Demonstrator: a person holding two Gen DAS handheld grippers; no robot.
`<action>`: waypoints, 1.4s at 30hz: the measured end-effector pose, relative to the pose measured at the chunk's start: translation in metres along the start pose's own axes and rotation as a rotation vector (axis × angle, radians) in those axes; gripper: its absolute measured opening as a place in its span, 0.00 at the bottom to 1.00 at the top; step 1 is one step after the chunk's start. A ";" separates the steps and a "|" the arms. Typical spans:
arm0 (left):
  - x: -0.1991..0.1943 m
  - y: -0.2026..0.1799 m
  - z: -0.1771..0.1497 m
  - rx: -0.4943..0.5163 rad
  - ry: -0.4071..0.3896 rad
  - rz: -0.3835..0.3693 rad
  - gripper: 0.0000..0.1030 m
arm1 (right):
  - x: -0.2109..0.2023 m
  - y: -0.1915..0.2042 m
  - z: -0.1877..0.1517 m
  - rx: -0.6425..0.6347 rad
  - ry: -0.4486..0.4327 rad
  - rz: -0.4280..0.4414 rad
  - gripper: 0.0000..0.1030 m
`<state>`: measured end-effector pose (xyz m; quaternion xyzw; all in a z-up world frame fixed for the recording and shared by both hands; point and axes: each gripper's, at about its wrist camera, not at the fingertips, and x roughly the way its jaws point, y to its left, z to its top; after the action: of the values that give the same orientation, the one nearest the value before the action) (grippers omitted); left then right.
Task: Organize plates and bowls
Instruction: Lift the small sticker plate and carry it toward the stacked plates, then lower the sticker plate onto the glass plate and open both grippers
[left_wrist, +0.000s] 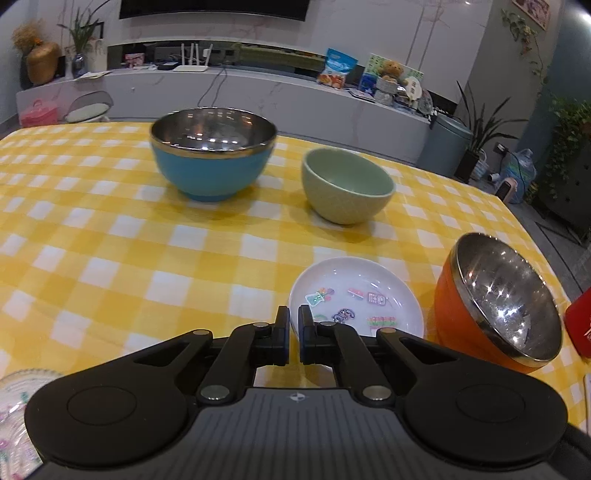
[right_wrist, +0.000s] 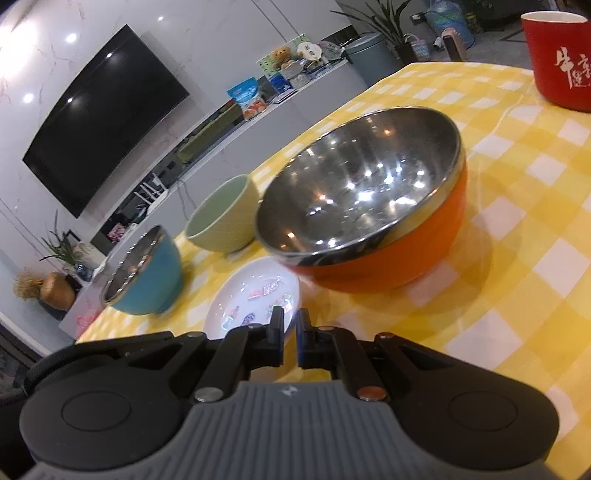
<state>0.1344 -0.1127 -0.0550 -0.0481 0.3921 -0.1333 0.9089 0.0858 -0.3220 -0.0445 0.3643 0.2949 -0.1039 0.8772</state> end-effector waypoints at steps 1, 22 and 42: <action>-0.003 0.003 0.001 -0.008 -0.001 0.001 0.04 | -0.001 0.001 0.000 0.000 0.002 0.008 0.03; -0.108 0.063 -0.008 -0.085 -0.067 0.128 0.04 | -0.046 0.054 -0.040 -0.089 0.167 0.225 0.03; -0.138 0.122 -0.054 -0.274 0.067 0.184 0.04 | -0.051 0.075 -0.087 -0.151 0.382 0.233 0.02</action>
<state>0.0296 0.0440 -0.0196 -0.1312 0.4396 0.0038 0.8886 0.0362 -0.2090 -0.0196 0.3422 0.4185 0.0915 0.8363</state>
